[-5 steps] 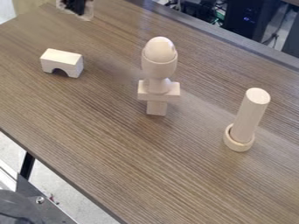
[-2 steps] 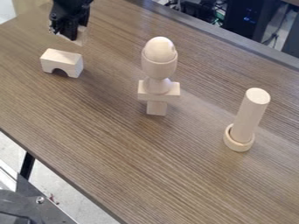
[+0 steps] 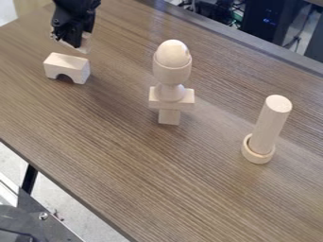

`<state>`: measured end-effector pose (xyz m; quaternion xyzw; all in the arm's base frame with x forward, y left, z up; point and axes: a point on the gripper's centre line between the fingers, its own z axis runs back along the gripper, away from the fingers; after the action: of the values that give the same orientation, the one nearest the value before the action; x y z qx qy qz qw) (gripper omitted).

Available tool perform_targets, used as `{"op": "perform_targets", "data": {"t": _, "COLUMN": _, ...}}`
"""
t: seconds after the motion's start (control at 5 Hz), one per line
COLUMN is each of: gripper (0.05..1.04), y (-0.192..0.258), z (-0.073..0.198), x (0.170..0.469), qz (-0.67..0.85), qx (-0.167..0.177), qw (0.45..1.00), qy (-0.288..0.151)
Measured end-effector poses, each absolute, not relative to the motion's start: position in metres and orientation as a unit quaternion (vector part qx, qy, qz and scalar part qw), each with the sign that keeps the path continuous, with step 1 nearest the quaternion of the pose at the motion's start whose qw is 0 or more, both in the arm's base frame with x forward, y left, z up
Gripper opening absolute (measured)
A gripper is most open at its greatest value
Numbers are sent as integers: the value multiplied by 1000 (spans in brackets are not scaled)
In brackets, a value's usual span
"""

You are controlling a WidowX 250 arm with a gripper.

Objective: Place rectangle block on top of the arch

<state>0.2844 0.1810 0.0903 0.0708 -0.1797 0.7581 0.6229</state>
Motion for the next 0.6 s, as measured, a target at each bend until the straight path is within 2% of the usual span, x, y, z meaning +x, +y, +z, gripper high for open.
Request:
{"op": "perform_targets", "data": {"t": 0.2, "gripper": 269, "y": 185, "z": 86, "x": 283, "qz": 777, "qx": 79, "qw": 596, "qy": -186}}
{"op": "perform_targets", "data": {"t": 0.6, "gripper": 269, "y": 186, "z": 67, "x": 285, "qz": 791, "qx": 86, "qw": 583, "qy": -163}}
